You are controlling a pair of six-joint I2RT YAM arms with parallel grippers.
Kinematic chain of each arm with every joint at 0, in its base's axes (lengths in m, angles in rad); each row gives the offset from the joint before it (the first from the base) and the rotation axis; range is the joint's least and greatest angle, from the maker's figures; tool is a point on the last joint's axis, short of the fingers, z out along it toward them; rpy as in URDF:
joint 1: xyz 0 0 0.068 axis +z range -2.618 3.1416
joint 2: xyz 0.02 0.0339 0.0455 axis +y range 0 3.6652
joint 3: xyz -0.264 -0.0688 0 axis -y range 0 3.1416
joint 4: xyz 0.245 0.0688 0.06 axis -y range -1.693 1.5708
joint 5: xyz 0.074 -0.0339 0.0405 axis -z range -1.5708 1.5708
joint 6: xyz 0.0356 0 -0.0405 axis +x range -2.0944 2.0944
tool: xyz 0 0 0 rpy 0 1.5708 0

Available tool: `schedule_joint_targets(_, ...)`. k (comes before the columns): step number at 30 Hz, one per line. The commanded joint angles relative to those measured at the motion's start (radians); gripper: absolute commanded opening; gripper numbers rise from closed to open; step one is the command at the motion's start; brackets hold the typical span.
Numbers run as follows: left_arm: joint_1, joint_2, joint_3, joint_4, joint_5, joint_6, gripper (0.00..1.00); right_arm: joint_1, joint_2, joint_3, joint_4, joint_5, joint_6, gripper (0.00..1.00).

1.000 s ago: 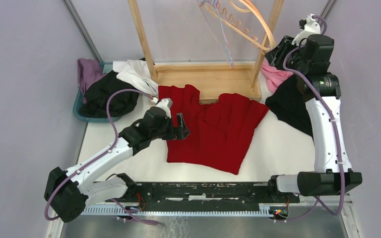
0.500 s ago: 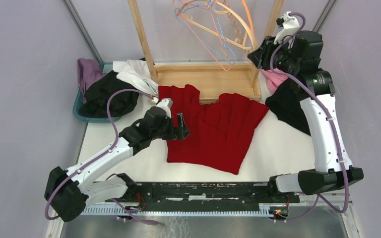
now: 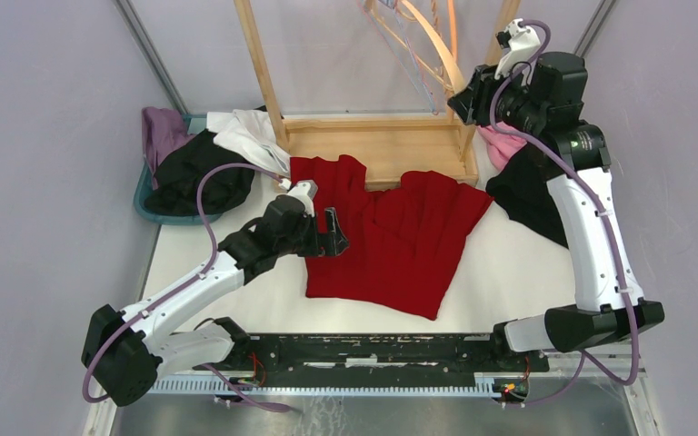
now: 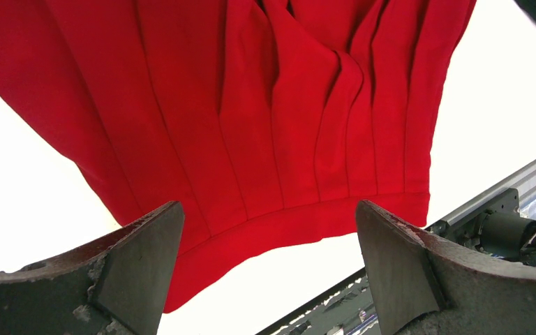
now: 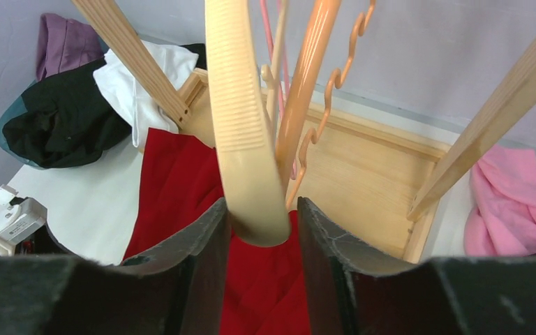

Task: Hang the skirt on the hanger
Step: Pick up the hanger from the clothesline.

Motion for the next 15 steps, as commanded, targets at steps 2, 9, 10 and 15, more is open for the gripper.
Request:
schedule_joint_targets(2, 0.003, -0.002, 0.012, 0.04, 0.011, -0.024, 0.99, 0.011, 0.019, 0.062, 0.023, -0.03, -0.031, 0.51)
schedule_joint_targets(9, 0.003, -0.001, 0.016, 0.036, 0.013, -0.021, 0.99, 0.011, -0.046, 0.024, 0.056, 0.027, -0.029, 0.53)
schedule_joint_targets(10, 0.002, -0.003, 0.015, 0.036, 0.012, -0.02, 0.99, 0.012, -0.038, 0.041, 0.048, 0.027, -0.028, 0.53)
schedule_joint_targets(15, 0.002, -0.011, 0.014, 0.033, 0.011, -0.022, 0.99, 0.016, -0.044, 0.057, 0.093, 0.031, -0.011, 0.56)
